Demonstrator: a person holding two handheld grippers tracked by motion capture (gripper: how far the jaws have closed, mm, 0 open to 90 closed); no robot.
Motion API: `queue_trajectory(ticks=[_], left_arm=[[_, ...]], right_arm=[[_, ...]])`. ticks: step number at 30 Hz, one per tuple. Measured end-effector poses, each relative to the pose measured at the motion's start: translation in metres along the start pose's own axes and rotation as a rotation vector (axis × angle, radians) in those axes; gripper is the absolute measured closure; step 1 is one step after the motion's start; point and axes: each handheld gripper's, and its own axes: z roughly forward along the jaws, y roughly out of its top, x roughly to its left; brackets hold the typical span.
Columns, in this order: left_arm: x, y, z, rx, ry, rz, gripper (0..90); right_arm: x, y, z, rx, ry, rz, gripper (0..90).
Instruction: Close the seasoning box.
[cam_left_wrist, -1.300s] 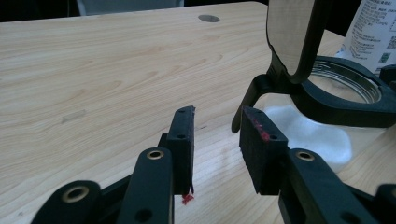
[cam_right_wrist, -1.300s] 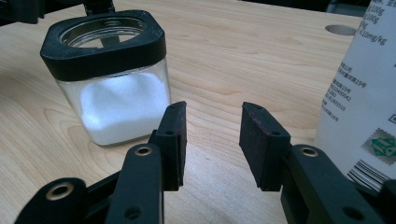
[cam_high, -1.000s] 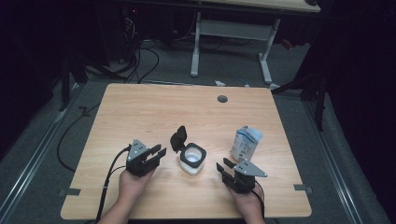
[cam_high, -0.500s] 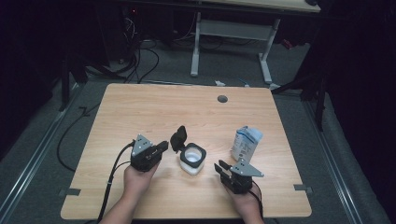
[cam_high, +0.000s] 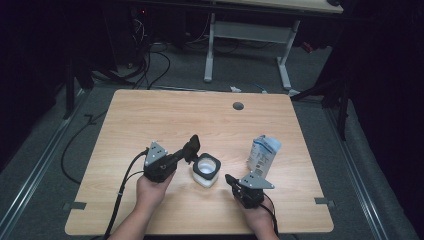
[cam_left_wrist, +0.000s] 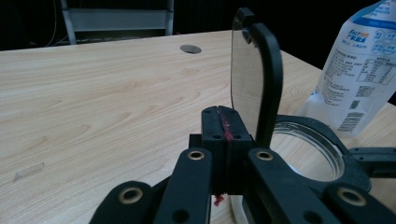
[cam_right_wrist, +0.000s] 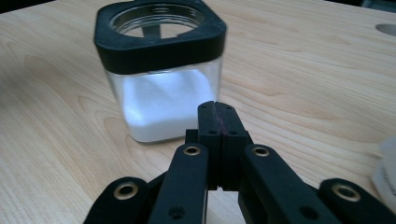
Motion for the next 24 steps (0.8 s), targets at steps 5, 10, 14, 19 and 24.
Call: queue_trajectory(ticks=[5,10,14,19,24], left_arm=[[-0.002,-0.001,0.0,0.002,-0.002,0.003,89.9],[-0.004,-0.004,0.0,0.013,-0.006,0.005,89.9],[-0.006,-0.007,0.0,0.022,-0.012,0.005,89.9],[-0.007,-0.011,-0.001,0.03,-0.016,0.002,89.9],[-0.01,-0.015,-0.001,0.038,-0.027,0.001,89.9]], right_arm=[[0.005,0.001,0.005,0.007,0.015,-0.008,90.0],[0.01,0.002,0.007,0.007,0.03,-0.011,90.0],[0.013,0.003,0.01,0.009,0.036,-0.019,90.0],[0.014,0.004,0.011,0.009,0.04,-0.021,90.0],[0.014,0.004,0.011,0.008,0.041,-0.018,90.0]])
